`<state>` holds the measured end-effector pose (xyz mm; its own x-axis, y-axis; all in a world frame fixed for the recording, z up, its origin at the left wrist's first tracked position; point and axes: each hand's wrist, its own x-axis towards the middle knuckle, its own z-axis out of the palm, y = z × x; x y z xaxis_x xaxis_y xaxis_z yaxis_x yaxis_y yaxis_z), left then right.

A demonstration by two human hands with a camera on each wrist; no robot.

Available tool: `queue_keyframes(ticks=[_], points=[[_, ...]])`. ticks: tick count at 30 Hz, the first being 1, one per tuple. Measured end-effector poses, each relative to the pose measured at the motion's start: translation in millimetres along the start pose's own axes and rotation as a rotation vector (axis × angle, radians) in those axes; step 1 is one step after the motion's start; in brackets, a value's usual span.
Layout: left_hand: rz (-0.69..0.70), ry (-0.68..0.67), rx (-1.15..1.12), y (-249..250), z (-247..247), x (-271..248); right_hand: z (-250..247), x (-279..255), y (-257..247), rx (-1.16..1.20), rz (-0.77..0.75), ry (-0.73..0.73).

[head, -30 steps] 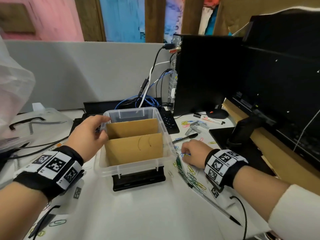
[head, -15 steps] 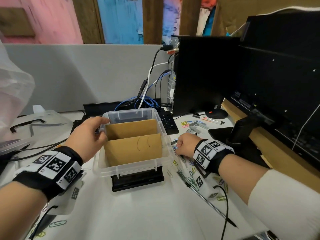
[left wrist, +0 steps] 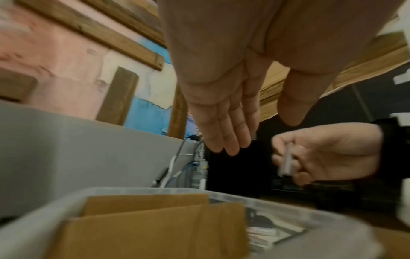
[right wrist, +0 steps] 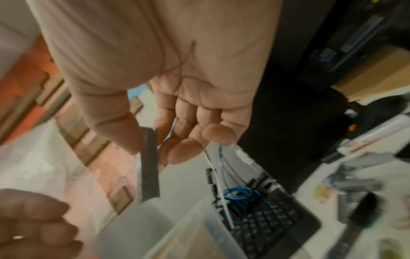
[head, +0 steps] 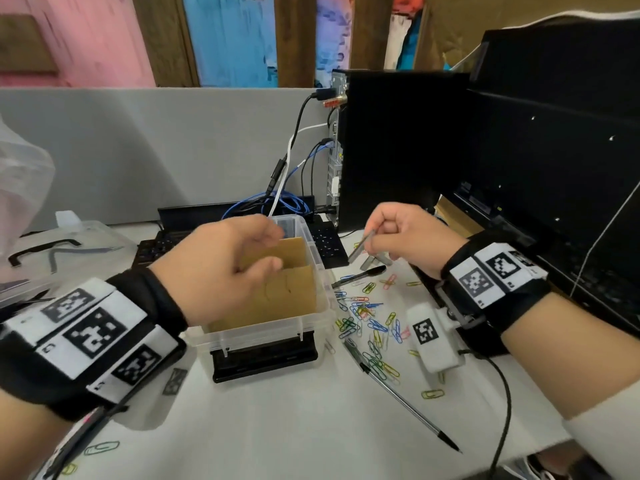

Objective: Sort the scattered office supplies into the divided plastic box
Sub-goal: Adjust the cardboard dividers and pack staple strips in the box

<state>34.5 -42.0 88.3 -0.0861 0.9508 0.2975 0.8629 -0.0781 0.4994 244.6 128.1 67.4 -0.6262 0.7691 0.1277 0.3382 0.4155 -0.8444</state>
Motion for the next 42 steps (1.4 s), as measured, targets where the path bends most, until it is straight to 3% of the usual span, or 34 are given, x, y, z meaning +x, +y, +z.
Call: queue_keyframes(ticks=[5,9,12,15,17,19,21,24,32,42], points=[[-0.001,-0.152,-0.211,40.8,21.1,9.9,-1.4,-14.8,-37.5,0.103,-0.131,-0.166],[-0.006,-0.096,-0.263,53.2,38.2,18.1,-1.3,-27.8,-47.5,0.089,-0.167,-0.229],[-0.041,-0.083,-0.318,54.7,48.9,19.8,-0.6,-36.7,-41.1,0.085,-0.136,-0.209],[-0.082,-0.096,-0.317,53.7,59.7,17.3,-1.0,-44.0,-24.9,0.093,-0.004,-0.219],[-0.104,-0.092,-0.311,52.0,66.4,14.3,3.0,-47.5,-11.9,-0.056,0.130,-0.307],[-0.112,-0.079,-0.321,51.7,71.4,11.1,13.7,-53.2,1.7,-0.408,0.213,-0.485],[-0.119,-0.055,-0.355,51.4,74.2,9.6,31.7,-61.1,15.1,-0.744,0.214,-0.656],[-0.127,-0.020,-0.396,51.1,76.4,9.1,53.9,-70.6,35.2,-0.953,0.231,-0.754],[-0.175,-0.031,-0.457,45.4,78.7,12.6,53.3,-52.3,51.7,-0.990,0.191,-0.714],[-0.196,-0.037,-0.522,41.8,79.9,13.5,38.8,-12.9,69.7,-0.985,0.288,-0.405]])
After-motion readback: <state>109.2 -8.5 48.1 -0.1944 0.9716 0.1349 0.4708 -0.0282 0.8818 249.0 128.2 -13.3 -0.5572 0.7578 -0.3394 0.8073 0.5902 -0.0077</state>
